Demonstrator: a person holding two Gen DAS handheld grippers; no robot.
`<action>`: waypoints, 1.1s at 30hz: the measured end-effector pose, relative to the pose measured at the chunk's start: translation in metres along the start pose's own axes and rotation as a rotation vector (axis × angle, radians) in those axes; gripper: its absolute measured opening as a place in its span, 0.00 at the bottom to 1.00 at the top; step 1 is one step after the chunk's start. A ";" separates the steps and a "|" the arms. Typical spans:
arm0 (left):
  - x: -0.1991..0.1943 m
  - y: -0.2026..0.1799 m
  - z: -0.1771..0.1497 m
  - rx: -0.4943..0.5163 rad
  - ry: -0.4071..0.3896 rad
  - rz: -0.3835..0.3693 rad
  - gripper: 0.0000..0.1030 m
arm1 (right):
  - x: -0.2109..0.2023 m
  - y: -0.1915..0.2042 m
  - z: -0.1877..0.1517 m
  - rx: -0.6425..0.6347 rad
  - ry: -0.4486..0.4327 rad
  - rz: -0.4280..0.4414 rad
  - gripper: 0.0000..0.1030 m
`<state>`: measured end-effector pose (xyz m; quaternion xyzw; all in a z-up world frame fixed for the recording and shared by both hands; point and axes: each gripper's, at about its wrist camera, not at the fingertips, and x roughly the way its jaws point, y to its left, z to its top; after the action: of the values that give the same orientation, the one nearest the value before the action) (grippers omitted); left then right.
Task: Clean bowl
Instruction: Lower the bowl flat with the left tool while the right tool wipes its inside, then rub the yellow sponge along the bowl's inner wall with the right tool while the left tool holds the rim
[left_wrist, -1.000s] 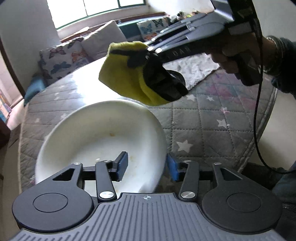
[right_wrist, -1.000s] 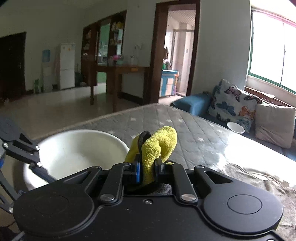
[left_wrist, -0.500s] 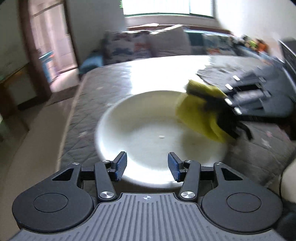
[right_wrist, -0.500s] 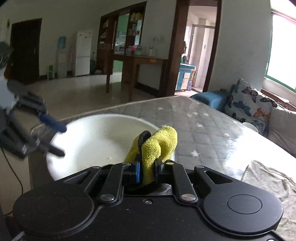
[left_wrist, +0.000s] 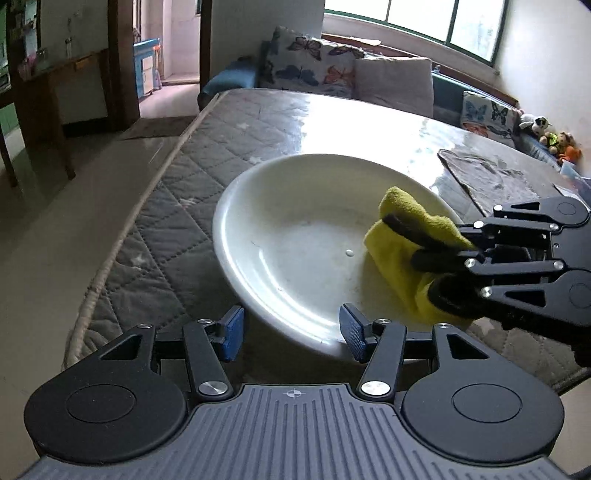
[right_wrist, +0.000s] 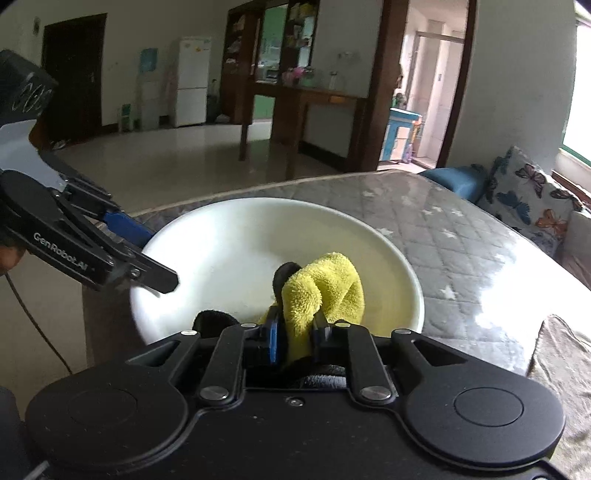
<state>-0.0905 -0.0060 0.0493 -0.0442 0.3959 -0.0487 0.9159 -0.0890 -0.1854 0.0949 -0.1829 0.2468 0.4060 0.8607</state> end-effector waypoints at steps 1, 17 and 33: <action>0.002 0.001 -0.001 -0.012 0.004 -0.003 0.54 | 0.001 0.001 0.000 0.006 0.004 0.003 0.19; 0.018 -0.014 -0.005 -0.080 0.057 0.032 0.50 | 0.003 0.019 -0.003 0.063 0.015 0.033 0.28; 0.034 -0.014 0.010 0.002 0.000 0.126 0.35 | 0.004 0.012 -0.008 0.000 0.045 -0.039 0.26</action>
<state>-0.0614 -0.0238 0.0334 -0.0182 0.3976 0.0085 0.9173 -0.0982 -0.1803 0.0849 -0.1967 0.2627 0.3847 0.8627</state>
